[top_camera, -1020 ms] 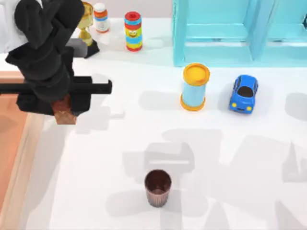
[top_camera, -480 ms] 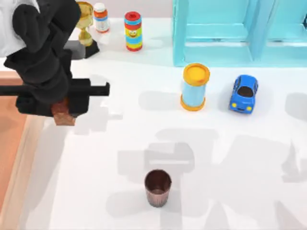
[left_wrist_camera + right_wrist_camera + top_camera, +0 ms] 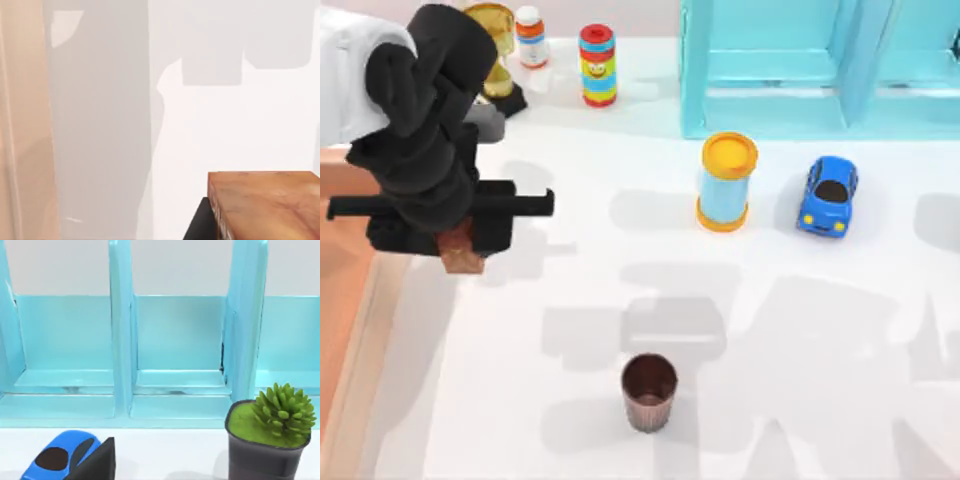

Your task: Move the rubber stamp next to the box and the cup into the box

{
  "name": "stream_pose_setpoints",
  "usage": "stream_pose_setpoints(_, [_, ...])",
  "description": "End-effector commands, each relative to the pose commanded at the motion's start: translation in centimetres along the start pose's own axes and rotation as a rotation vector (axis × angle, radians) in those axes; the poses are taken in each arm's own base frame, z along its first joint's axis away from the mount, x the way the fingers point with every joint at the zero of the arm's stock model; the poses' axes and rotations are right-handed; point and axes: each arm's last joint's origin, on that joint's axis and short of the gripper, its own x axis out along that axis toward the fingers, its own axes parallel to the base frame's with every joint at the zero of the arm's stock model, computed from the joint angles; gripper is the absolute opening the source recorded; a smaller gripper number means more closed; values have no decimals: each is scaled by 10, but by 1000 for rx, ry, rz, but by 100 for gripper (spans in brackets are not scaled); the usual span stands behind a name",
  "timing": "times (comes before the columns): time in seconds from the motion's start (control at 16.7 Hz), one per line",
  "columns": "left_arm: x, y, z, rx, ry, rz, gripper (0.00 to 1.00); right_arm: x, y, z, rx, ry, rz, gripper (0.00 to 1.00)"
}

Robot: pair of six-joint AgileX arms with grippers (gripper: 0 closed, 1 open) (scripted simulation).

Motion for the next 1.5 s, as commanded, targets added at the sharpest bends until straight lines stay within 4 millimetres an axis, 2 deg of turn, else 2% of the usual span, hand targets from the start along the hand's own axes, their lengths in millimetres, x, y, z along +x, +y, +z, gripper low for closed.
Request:
stream_pose_setpoints(0.54, [29, 1, -3, -2, -1, -2, 0, 0, 0, 0, 0, 0, 0, 100])
stream_pose_setpoints(0.78, [30, 1, -3, -2, -1, -1, 0, 0, 0, 0, 0, 0, 0, 100])
stream_pose_setpoints(1.5, [30, 1, -3, -2, -1, -1, 90, 0, 0, 0, 0, 0, 0, 100])
